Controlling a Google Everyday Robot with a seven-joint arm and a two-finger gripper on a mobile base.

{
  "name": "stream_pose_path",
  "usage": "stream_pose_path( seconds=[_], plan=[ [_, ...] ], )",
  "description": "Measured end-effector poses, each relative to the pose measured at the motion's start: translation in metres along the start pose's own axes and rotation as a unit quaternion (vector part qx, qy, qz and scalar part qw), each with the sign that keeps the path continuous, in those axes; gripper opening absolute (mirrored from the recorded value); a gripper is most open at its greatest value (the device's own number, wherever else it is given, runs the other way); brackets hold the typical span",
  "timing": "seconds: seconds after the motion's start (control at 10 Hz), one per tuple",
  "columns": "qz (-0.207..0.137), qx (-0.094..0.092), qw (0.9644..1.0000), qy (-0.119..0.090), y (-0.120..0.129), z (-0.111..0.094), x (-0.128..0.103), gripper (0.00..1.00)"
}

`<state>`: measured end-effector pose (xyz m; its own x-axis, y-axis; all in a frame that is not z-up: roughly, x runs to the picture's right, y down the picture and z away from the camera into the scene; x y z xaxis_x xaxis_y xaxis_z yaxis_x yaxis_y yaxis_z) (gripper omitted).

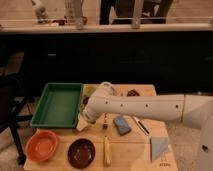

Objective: Place pepper in table surface

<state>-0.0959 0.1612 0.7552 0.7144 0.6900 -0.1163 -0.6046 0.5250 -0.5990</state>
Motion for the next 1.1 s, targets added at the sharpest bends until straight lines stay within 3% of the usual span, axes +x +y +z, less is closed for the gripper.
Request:
stream_pose_path(
  seconds=[0.1,0.2,0.7,0.9,1.1],
  plan=[
    [-0.001,-0.001,1.0000,0.000,0.000,0.001,0.000,0.66],
    [-0.002,-0.004,1.0000,0.001,0.000,0.002,0.000,0.51],
    [-0.017,-0.012,0.9998,0.004,0.000,-0.001,-0.001,0.03],
    [-0.024,-0.014,0.9996,0.001,-0.001,-0.008,-0.004,0.00],
    [-0.066,-0.029,0.9974,-0.002,-0.002,-0.024,-0.008,0.00]
  ],
)
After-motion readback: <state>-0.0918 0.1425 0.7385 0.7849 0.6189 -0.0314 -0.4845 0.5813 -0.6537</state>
